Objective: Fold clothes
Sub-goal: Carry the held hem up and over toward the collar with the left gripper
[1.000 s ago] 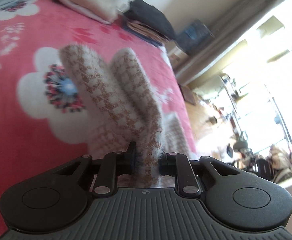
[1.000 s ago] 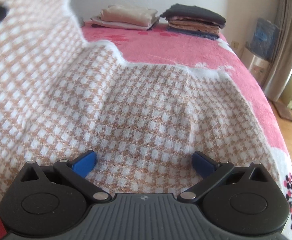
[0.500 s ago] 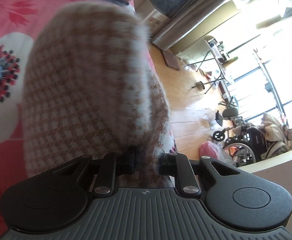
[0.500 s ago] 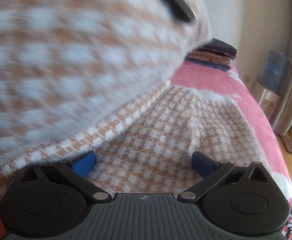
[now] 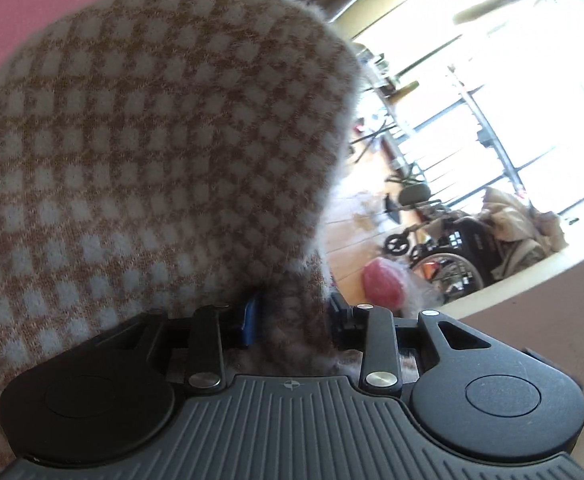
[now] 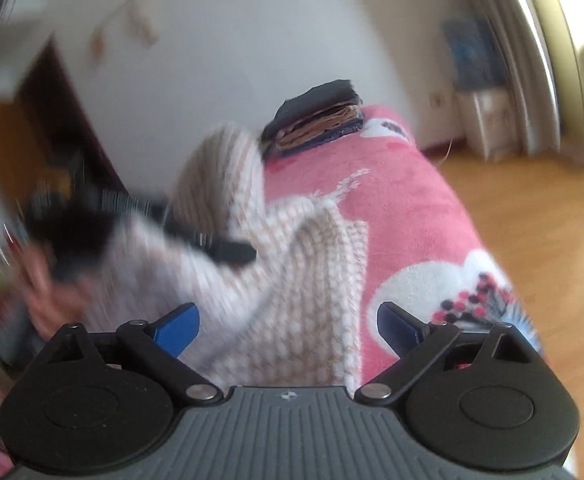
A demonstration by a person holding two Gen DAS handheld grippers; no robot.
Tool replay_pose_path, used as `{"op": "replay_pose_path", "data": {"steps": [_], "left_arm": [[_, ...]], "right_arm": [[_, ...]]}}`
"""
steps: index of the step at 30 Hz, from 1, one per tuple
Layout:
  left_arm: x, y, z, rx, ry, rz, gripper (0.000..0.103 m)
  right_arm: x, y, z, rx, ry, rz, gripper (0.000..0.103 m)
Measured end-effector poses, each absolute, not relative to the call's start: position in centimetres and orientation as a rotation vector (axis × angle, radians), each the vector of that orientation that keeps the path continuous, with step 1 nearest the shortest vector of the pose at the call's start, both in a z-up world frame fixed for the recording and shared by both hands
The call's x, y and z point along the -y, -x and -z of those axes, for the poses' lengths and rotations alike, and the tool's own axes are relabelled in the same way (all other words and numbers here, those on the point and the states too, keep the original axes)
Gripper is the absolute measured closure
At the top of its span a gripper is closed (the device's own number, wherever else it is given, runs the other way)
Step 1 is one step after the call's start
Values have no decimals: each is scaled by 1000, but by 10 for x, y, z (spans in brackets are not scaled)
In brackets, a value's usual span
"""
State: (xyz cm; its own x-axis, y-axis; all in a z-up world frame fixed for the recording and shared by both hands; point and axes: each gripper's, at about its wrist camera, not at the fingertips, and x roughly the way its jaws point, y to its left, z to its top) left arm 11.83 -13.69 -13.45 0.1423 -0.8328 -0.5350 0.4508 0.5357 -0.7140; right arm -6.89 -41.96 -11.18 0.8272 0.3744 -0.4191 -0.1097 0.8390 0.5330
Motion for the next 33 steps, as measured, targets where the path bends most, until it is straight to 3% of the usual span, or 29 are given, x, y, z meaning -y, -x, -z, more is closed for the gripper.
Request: {"op": "replay_pose_path", "data": {"steps": [5,13,22,25,26,28,30,33], "left_arm": [[134,-109,134,-1019,429,1016,68],[132,-101,135,-922,388,1050,67],[121,-112,135,-894,451,1097,68],[121,-112,131,-889,408,1085,68],[121,-112,129,-887,393,1081,68],[121,-112,126,-883,364,1073,68],[120,-112,123,-880,335,1065,68],[104,-107,96,-754,274,1049,69]], "right_arm": [[447,59,105,-558,-925,-480,0],[388,41,93,-683,-793,-474,0],[400,59,131,-747,-1001,-312,2],[392,50,134,-753,-951,-338,2],[389,45,134,-740,-932,-336,5],[386,35,135,-733,-908,-323,24],[384,28,141,-766,-873,-294,52],[385,28,150,-790,-845,-284,77]]}}
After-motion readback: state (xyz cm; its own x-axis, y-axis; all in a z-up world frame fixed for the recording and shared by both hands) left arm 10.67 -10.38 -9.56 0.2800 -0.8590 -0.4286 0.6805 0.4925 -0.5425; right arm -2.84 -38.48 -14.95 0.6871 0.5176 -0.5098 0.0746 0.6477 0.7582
